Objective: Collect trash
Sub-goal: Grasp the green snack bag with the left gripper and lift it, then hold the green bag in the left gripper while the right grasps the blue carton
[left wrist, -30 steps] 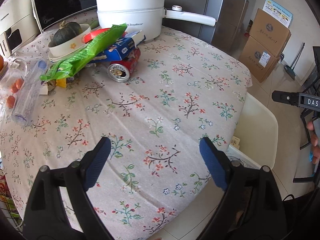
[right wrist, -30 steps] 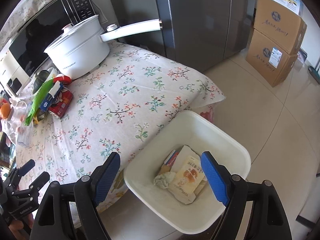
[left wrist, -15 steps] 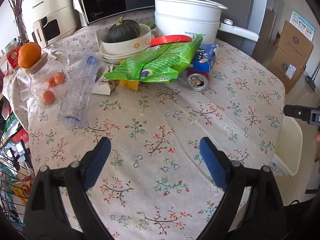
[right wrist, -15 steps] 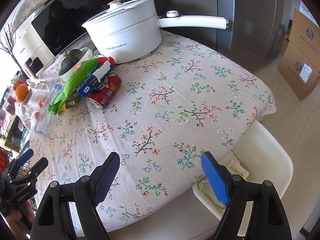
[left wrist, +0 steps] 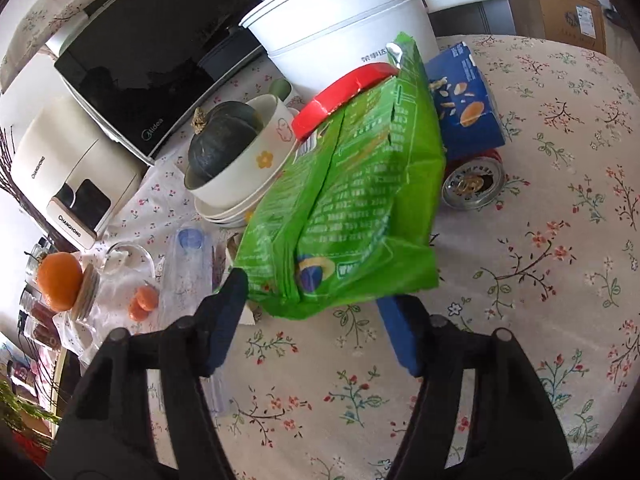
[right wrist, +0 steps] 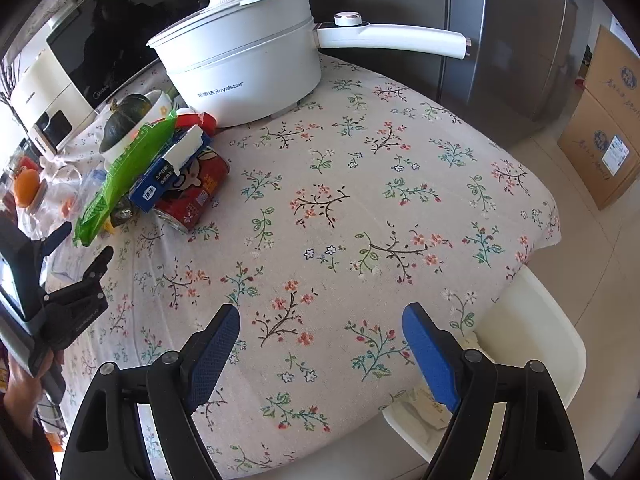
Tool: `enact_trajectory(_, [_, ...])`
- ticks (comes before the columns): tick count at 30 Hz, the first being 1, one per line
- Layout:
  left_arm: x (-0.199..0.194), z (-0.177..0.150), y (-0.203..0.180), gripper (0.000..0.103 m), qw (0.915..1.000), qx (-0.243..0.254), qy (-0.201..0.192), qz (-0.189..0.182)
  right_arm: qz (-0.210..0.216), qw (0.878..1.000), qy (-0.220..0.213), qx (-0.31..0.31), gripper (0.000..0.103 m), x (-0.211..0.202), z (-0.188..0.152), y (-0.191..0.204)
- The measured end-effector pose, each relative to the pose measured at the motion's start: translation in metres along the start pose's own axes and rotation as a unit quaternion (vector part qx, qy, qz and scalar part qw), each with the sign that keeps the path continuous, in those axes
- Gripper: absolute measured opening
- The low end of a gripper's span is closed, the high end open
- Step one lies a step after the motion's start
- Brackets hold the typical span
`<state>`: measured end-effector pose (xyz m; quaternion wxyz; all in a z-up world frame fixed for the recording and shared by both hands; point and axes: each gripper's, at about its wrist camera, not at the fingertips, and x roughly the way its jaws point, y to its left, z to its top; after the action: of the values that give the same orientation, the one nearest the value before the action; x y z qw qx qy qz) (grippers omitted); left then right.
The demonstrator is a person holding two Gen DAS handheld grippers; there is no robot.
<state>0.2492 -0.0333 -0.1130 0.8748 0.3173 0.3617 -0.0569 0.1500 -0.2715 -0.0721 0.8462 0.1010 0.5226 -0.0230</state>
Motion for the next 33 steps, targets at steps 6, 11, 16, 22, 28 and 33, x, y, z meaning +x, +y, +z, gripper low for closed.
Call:
enact_trajectory(6, [-0.02, 0.005, 0.011, 0.022, 0.9985, -0.033, -0.017, -0.041, -0.015, 1.0, 0.002, -0.012, 0.085, 0.006, 0.003, -0.001])
enact_trajectory(11, [-0.056, -0.007, 0.016, 0.013, 0.9904, -0.095, -0.017, -0.099, 0.005, 1.0, -0.002, 0.004, 0.085, -0.001, 0.001, -0.001])
enact_trajectory(16, [-0.095, -0.032, 0.037, 0.011, 0.961, -0.209, 0.007, -0.182, 0.01, 1.0, -0.009, -0.005, 0.085, -0.013, -0.007, 0.006])
enact_trajectory(22, [-0.127, -0.078, 0.063, 0.011, 0.9318, -0.308, 0.04, -0.188, 0.016, 0.999, -0.001, -0.035, 0.085, -0.02, -0.029, 0.014])
enact_trajectory(28, [-0.132, -0.098, 0.076, 0.011, 0.9215, -0.338, 0.048, -0.185, 0.034, 0.999, 0.006, -0.039, 0.085, -0.015, -0.028, 0.026])
enact_trajectory(33, [-0.125, -0.104, 0.089, 0.011, 0.9109, -0.356, 0.052, -0.201, 0.093, 0.996, -0.009, 0.014, 0.085, -0.001, -0.003, 0.041])
